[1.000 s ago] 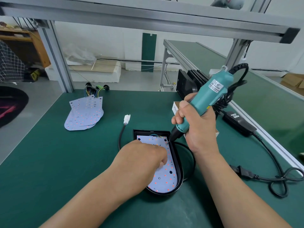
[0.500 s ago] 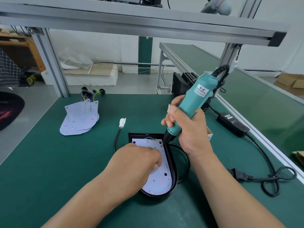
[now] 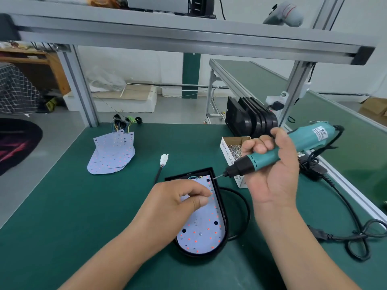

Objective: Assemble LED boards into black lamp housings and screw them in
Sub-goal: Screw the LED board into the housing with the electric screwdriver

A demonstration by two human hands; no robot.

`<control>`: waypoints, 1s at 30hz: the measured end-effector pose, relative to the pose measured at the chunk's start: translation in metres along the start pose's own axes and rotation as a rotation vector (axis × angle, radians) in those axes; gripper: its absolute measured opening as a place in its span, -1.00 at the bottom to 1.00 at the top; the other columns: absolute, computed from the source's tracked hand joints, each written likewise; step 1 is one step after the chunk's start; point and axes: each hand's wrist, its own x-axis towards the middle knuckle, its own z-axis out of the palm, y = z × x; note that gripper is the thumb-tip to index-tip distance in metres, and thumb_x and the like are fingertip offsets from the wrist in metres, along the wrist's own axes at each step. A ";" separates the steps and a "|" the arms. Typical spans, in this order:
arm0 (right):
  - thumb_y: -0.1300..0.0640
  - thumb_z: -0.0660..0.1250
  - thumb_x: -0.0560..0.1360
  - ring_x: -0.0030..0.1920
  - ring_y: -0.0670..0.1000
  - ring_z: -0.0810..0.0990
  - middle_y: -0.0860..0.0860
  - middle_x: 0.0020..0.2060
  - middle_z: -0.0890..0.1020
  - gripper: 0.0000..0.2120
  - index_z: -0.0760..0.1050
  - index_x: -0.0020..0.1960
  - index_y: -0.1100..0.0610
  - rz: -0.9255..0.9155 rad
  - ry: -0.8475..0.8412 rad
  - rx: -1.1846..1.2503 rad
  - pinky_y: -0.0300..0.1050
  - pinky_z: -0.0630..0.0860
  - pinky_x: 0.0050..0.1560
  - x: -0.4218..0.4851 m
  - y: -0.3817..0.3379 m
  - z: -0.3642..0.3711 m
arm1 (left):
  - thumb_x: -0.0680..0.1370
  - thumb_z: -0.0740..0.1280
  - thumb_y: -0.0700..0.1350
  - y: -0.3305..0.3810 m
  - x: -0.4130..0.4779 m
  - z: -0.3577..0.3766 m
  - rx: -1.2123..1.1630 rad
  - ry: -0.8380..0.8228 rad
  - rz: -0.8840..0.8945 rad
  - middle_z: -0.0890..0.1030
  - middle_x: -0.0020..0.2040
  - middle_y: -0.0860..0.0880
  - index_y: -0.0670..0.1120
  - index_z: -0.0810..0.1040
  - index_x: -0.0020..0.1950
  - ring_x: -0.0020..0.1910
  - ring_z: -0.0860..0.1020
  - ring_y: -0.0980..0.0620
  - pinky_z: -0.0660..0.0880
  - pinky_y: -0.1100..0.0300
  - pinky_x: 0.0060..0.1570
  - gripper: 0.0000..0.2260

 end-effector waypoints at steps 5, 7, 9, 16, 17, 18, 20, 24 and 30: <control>0.17 0.33 0.65 -0.34 -0.07 0.41 -0.06 -0.31 0.39 -0.91 0.44 -0.01 0.07 0.024 -0.044 -0.013 -0.10 0.57 -0.03 -0.007 0.004 0.005 | 0.59 0.50 -0.16 -0.001 0.005 0.000 -0.189 0.018 -0.085 0.77 -0.02 0.16 0.19 0.76 -0.01 0.06 0.71 0.17 0.60 0.24 0.11 -0.79; 0.18 0.32 0.65 -0.33 -0.06 0.41 -0.06 -0.31 0.38 -0.91 0.44 -0.01 0.07 0.036 -0.055 -0.032 -0.10 0.56 -0.04 -0.009 0.007 0.007 | 0.60 0.49 -0.22 -0.001 0.006 0.000 -0.224 0.024 -0.083 0.78 -0.03 0.10 0.16 0.76 0.01 0.04 0.73 0.13 0.62 0.26 0.06 -0.76; 0.18 0.32 0.64 -0.33 -0.06 0.41 -0.06 -0.31 0.37 -0.91 0.44 -0.01 0.06 0.041 -0.063 -0.053 -0.10 0.56 -0.04 -0.011 0.009 0.008 | 0.59 0.49 -0.27 -0.003 0.007 -0.001 -0.264 0.036 -0.074 0.79 -0.05 0.04 0.05 0.76 0.00 0.02 0.74 0.10 0.59 0.32 0.03 -0.79; 0.19 0.29 0.66 -0.36 -0.07 0.42 -0.05 -0.33 0.39 -0.91 0.50 -0.01 0.05 0.062 -0.090 -0.083 -0.10 0.56 -0.11 -0.014 0.012 0.008 | 0.54 0.54 -0.31 -0.004 0.007 0.002 -0.324 0.028 -0.060 0.77 -0.05 -0.05 0.08 0.70 -0.03 0.03 0.75 0.00 0.62 0.23 0.09 -0.74; 0.19 0.29 0.66 -0.36 -0.06 0.41 -0.05 -0.33 0.39 -0.91 0.50 -0.01 0.05 0.065 -0.097 -0.086 -0.10 0.56 -0.13 -0.014 0.012 0.007 | 0.53 0.54 -0.31 -0.004 0.007 0.002 -0.311 0.030 -0.059 0.77 -0.04 -0.05 0.09 0.70 -0.04 0.03 0.74 0.00 0.62 0.22 0.10 -0.74; 0.20 0.29 0.65 -0.36 -0.06 0.41 -0.05 -0.33 0.39 -0.91 0.50 -0.01 0.05 0.068 -0.105 -0.090 -0.09 0.56 -0.14 -0.014 0.012 0.007 | 0.53 0.55 -0.31 -0.005 0.007 0.002 -0.297 0.031 -0.058 0.76 -0.04 -0.04 0.09 0.69 -0.04 0.02 0.74 0.01 0.63 0.20 0.09 -0.73; 0.19 0.29 0.65 -0.36 -0.06 0.41 -0.05 -0.34 0.39 -0.90 0.51 -0.02 0.05 0.072 -0.116 -0.099 -0.10 0.56 -0.15 -0.014 0.012 0.007 | 0.54 0.55 -0.29 -0.006 0.007 0.002 -0.269 0.025 -0.050 0.76 -0.04 -0.02 0.11 0.69 -0.04 0.03 0.73 0.01 0.62 0.17 0.09 -0.73; 0.20 0.29 0.65 -0.36 -0.06 0.41 -0.05 -0.34 0.39 -0.90 0.51 -0.02 0.05 0.071 -0.125 -0.104 -0.10 0.55 -0.15 -0.013 0.013 0.007 | 0.45 0.54 -0.07 -0.006 0.007 0.003 -0.205 0.041 -0.019 0.75 -0.04 0.06 0.17 0.68 -0.02 0.02 0.72 0.09 0.59 0.13 0.11 -0.83; 0.21 0.30 0.64 -0.36 -0.06 0.40 -0.05 -0.34 0.39 -0.91 0.51 -0.02 0.05 0.065 -0.130 -0.106 -0.09 0.54 -0.16 -0.013 0.011 0.007 | 0.44 0.54 -0.01 -0.008 0.007 0.002 -0.162 0.056 -0.004 0.75 -0.04 0.09 0.17 0.68 0.01 0.02 0.70 0.10 0.61 -0.01 0.15 -0.82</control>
